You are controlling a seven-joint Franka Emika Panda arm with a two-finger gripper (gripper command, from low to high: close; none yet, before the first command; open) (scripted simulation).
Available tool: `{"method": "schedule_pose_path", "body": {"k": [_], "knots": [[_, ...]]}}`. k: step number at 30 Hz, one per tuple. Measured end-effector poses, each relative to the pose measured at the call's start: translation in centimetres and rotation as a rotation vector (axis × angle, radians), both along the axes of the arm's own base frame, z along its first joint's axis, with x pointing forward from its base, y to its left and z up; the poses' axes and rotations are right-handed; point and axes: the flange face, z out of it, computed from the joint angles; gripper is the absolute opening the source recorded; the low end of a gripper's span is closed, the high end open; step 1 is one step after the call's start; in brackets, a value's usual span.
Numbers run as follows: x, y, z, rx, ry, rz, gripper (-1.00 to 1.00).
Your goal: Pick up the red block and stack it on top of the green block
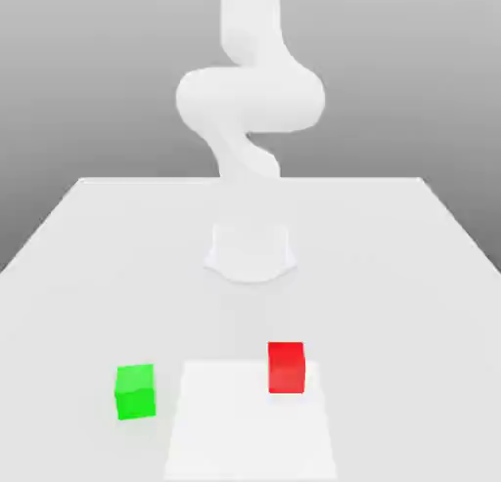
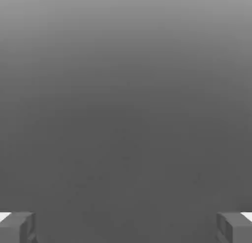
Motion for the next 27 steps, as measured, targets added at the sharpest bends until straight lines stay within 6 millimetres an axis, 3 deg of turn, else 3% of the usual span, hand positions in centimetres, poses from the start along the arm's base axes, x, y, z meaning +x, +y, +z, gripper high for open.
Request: {"method": "schedule_pose_path", "body": {"k": [4,9,13,18,24,25,27], "knots": [[3.7,1.2,-9.9,0.007,0.15,0.006,0.0],[4.8,2.6,-22.4,0.009,0.336,0.01,0.0],[2.9,3.6,-32.5,0.005,0.495,0.011,0.0],[-2.3,4.3,-44.7,-0.008,0.696,0.009,0.0],[-3.2,4.4,-51.0,-0.01,0.721,0.009,0.0],[-3.2,4.4,-51.5,-0.01,0.722,0.009,-1.0],[-3.2,4.4,-51.5,-0.01,0.721,0.009,-1.0]]}}
